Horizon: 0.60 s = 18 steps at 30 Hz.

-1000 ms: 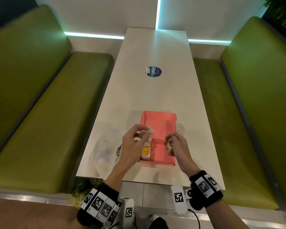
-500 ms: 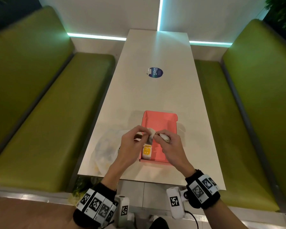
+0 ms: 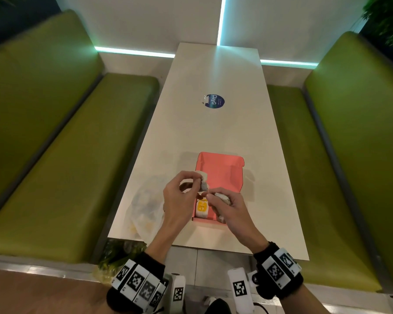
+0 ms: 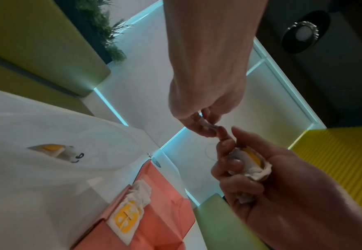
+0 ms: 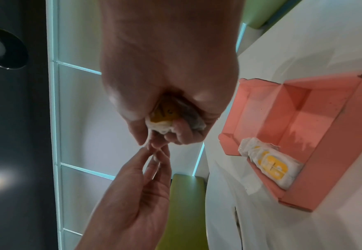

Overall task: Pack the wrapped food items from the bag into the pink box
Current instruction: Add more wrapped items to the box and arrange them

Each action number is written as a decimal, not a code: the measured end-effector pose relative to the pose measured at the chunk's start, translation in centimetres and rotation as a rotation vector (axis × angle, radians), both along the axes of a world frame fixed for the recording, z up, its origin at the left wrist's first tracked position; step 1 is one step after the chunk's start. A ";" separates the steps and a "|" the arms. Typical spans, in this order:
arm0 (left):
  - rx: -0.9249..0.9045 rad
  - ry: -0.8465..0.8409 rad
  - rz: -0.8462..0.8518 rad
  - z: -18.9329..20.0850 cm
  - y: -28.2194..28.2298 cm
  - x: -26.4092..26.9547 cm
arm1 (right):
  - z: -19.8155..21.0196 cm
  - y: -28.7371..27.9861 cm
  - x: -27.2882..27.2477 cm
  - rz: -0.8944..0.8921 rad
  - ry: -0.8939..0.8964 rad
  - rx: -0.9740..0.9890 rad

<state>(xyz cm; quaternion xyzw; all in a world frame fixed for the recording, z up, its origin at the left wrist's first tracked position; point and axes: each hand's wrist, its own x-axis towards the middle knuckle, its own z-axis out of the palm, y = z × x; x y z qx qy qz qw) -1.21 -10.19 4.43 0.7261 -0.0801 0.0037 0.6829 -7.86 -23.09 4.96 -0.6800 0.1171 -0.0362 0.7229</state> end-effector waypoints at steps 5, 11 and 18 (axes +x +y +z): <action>0.088 -0.095 0.021 -0.1 -0.1 -0.6 | 0.2 0.3 -0.2 0.019 -0.018 0.002; 0.193 -0.248 0.013 -0.4 0.2 -0.8 | 0.0 0.6 -0.7 0.019 -0.157 -0.114; 0.197 -0.215 -0.014 -0.4 0.5 -0.9 | -0.2 1.4 -1.3 -0.022 -0.223 -0.106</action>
